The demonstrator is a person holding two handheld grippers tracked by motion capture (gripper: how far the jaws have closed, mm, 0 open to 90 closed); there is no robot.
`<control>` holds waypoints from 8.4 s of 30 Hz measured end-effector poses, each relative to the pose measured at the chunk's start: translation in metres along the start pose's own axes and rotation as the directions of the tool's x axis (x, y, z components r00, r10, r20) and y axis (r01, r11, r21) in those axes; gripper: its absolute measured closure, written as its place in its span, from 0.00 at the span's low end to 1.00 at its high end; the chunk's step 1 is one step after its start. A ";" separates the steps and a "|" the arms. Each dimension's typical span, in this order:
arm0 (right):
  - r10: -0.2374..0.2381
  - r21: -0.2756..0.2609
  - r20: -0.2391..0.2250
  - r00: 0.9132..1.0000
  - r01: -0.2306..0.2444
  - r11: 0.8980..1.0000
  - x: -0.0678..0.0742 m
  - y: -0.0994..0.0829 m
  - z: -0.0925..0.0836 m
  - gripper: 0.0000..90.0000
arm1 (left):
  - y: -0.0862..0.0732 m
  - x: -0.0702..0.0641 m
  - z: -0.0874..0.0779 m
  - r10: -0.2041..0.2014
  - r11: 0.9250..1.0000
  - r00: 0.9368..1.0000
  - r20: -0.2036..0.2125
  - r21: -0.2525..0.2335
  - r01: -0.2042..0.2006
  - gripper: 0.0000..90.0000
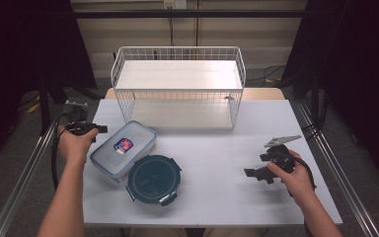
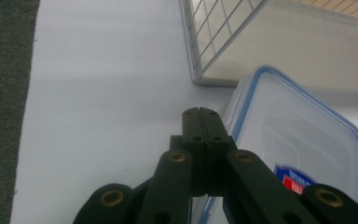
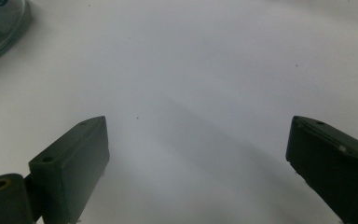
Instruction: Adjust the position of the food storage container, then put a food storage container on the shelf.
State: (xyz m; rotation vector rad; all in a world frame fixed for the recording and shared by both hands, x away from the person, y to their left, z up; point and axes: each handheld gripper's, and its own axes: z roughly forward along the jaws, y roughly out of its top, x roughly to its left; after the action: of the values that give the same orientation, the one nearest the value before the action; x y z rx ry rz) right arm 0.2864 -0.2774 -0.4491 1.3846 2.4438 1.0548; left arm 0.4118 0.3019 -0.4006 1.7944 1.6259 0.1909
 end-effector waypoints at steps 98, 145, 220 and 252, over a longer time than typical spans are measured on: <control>0.043 0.020 0.014 0.999 -0.043 0.999 -0.003 -0.019 -0.001 0.06 | -0.015 -0.023 0.069 -0.098 0.993 0.983 0.153 -0.049 0.106 1.00; 0.263 -0.111 -0.153 0.953 -0.281 0.953 0.027 0.040 0.044 0.06 | -0.019 -0.028 0.040 -0.094 0.995 0.944 0.317 0.055 0.080 0.10; 0.576 -0.220 -0.422 0.700 -0.695 0.684 0.050 0.087 0.146 0.51 | -0.052 -0.031 0.076 -0.190 0.980 0.833 0.520 0.048 0.194 0.39; 0.681 -0.216 -0.533 0.503 -0.859 0.464 0.050 0.071 0.152 0.64 | -0.061 -0.034 0.072 -0.308 0.935 0.815 0.490 -0.001 0.354 0.51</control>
State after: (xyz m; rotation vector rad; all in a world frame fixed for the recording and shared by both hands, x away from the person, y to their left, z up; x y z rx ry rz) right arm 0.3740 -0.1380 -0.5067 2.3516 1.3806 2.0980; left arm 0.3942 0.2411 -0.4777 1.3158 1.4955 -0.3200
